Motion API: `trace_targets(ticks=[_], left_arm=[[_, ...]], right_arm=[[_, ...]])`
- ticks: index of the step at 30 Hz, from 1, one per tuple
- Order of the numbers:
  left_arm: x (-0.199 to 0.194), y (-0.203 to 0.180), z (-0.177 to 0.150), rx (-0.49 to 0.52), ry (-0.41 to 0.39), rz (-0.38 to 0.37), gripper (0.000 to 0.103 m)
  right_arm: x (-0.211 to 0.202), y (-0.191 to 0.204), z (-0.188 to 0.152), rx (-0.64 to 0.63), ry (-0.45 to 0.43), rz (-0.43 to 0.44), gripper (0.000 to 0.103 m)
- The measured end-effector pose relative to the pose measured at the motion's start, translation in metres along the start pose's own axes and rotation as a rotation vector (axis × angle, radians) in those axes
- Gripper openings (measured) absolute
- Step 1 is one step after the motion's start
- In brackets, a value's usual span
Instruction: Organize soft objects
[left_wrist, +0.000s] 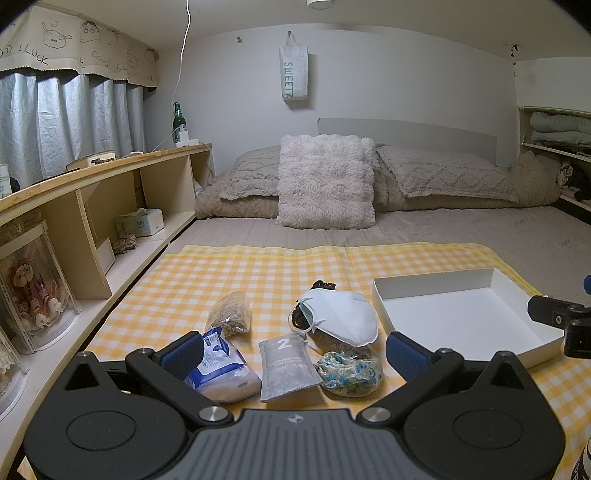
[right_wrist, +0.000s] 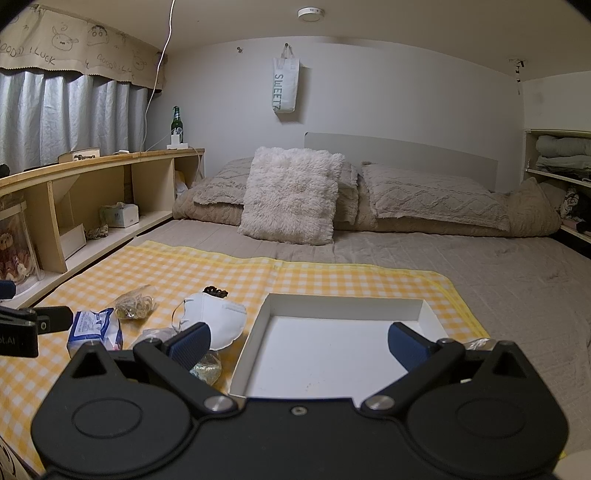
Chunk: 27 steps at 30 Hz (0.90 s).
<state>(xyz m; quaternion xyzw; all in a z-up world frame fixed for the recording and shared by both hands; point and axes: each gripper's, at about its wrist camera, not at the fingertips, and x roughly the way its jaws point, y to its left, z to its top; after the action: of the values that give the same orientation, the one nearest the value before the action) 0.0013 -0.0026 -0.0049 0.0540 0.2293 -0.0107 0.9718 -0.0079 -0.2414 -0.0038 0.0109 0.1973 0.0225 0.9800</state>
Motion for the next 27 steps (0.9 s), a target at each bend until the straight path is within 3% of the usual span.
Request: trace_targets(ticks=[27], left_arm=[[0.001, 0.002, -0.005, 0.002, 0.014, 0.017, 0.103]], right_arm=[[0.004, 0.001, -0.006, -0.006, 0.019, 0.002, 0.103]])
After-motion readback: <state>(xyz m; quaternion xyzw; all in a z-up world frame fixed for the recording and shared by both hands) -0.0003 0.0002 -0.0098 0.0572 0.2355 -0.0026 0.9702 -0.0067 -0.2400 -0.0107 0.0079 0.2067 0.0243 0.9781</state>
